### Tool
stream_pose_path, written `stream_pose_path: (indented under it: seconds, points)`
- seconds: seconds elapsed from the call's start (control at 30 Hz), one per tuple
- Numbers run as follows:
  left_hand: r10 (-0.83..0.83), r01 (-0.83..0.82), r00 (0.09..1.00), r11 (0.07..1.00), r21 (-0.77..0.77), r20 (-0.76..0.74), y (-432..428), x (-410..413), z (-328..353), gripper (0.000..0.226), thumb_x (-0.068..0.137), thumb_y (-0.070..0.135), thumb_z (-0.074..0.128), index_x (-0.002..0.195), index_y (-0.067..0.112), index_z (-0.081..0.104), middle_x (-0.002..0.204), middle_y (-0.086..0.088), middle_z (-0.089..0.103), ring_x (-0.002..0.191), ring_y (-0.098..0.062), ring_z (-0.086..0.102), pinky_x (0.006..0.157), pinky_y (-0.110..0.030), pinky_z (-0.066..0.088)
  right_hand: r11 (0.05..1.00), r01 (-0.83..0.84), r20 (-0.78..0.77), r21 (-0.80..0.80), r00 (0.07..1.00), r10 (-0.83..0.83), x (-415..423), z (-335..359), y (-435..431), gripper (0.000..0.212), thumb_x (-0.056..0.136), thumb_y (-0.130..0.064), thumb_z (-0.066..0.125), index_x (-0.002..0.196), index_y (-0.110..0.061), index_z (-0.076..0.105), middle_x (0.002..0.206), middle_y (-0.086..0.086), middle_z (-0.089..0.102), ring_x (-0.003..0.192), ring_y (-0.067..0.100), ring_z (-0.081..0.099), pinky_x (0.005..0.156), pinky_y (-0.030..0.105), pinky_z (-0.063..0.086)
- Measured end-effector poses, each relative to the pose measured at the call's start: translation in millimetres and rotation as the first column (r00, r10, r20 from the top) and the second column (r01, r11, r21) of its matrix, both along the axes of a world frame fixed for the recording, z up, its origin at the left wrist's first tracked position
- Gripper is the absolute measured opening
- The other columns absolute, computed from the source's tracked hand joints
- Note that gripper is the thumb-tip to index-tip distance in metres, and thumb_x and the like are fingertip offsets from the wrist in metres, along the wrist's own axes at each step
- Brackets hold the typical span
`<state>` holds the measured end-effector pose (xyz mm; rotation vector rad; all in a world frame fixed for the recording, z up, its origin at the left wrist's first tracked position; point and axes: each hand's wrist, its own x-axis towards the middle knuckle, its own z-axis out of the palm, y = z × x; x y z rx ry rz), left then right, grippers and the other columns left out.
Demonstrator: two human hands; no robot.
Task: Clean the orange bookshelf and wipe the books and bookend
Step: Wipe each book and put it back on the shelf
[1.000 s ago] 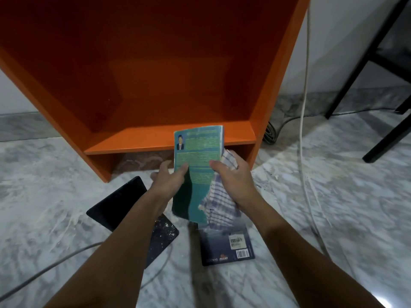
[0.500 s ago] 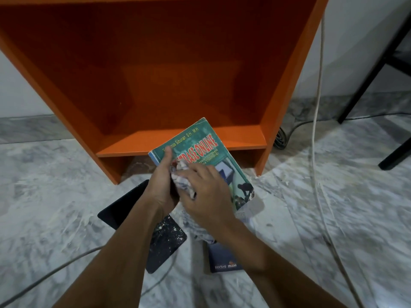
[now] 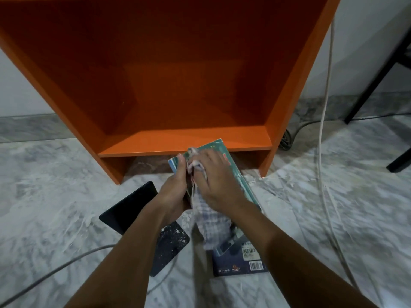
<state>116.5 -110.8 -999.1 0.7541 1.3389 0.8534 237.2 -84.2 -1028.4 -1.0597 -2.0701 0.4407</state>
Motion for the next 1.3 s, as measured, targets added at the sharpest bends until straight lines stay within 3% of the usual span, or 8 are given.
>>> stream_pose_path:
  seconds: [0.23,0.33,0.5,0.6,0.8,0.93,1.07,1.3]
  points:
    - [-0.069,0.065,0.996,0.995,-0.070,-0.062,-4,-11,0,0.112,0.057,0.098,0.046,0.141,0.023,0.051,0.139,-0.008,0.059,0.122,-0.028,0.060,0.096,-0.052,0.052,0.920,0.281,-0.051,-0.273,0.951,-0.305,37,-11,67,0.026,0.106,-0.022,0.037,0.117,-0.009,0.056,0.110,0.004,0.052,0.107,0.025,0.048,0.088,0.034,0.041]
    - [-0.054,0.052,0.994,0.998,-0.020,-0.095,3,-10,9,0.085,0.078,0.086,0.029,0.119,0.020,0.064,0.118,-0.010,0.070,0.107,-0.029,0.067,0.079,-0.042,0.058,0.969,0.198,-0.153,-0.149,0.963,-0.220,13,5,37,0.025,0.106,-0.023,0.038,0.118,-0.013,0.058,0.109,-0.002,0.052,0.103,0.012,0.046,0.078,0.019,0.036]
    - [0.103,-0.097,0.989,0.993,0.064,-0.102,7,-12,1,0.074,0.076,0.089,0.036,0.098,0.026,0.069,0.112,-0.007,0.060,0.105,-0.022,0.057,0.104,-0.051,0.046,0.996,0.067,-0.103,0.055,0.993,-0.061,-19,15,11,0.028,0.104,-0.019,0.044,0.123,-0.011,0.061,0.119,0.004,0.061,0.112,0.017,0.049,0.090,0.026,0.037]
    - [0.070,-0.064,0.994,0.995,0.074,-0.087,-1,-8,17,0.076,0.086,0.080,0.024,0.113,0.024,0.067,0.119,-0.008,0.069,0.110,-0.025,0.064,0.100,-0.053,0.047,0.966,0.233,-0.076,-0.110,0.967,-0.242,8,0,27,0.030,0.105,-0.022,0.043,0.129,-0.012,0.057,0.117,0.002,0.059,0.110,0.018,0.049,0.085,0.027,0.038]
    - [0.250,-0.231,0.965,0.954,0.192,-0.079,11,-15,39,0.052,0.096,0.065,0.035,0.094,0.024,0.068,0.086,-0.002,0.077,0.086,-0.024,0.072,0.079,-0.044,0.056,0.770,0.478,-0.250,-0.423,0.755,-0.606,52,-28,0,0.019,0.106,-0.024,0.040,0.097,-0.019,0.057,0.079,-0.010,0.056,0.073,0.002,0.055,0.059,0.022,0.036]
    - [0.268,-0.245,0.958,0.951,0.191,-0.102,14,-7,44,0.051,0.095,0.064,0.040,0.090,0.021,0.067,0.089,-0.006,0.074,0.085,-0.027,0.072,0.078,-0.045,0.056,0.907,0.328,-0.346,-0.265,0.845,-0.407,14,-4,-27,0.025,0.104,-0.026,0.044,0.118,-0.014,0.061,0.094,-0.008,0.061,0.075,-0.013,0.055,0.062,0.006,0.043]
    - [0.272,-0.231,0.945,0.948,0.218,-0.183,13,-3,49,0.063,0.093,0.067,0.040,0.087,0.012,0.069,0.098,-0.019,0.074,0.095,-0.037,0.070,0.087,-0.048,0.056,0.957,0.284,-0.128,0.061,0.953,-0.275,-8,-4,-36,0.030,0.099,-0.032,0.047,0.118,-0.015,0.063,0.106,-0.002,0.067,0.089,0.009,0.060,0.072,0.022,0.047]
    - [0.423,-0.337,0.892,0.855,0.394,-0.157,10,-25,102,0.046,0.099,0.053,0.044,0.081,0.015,0.061,0.068,-0.001,0.069,0.054,-0.013,0.067,0.054,-0.031,0.056,0.829,0.471,-0.111,-0.301,0.846,-0.521,28,1,-16,0.017,0.099,-0.043,0.050,0.092,-0.029,0.056,0.074,-0.008,0.060,0.066,0.009,0.057,0.059,0.031,0.047]
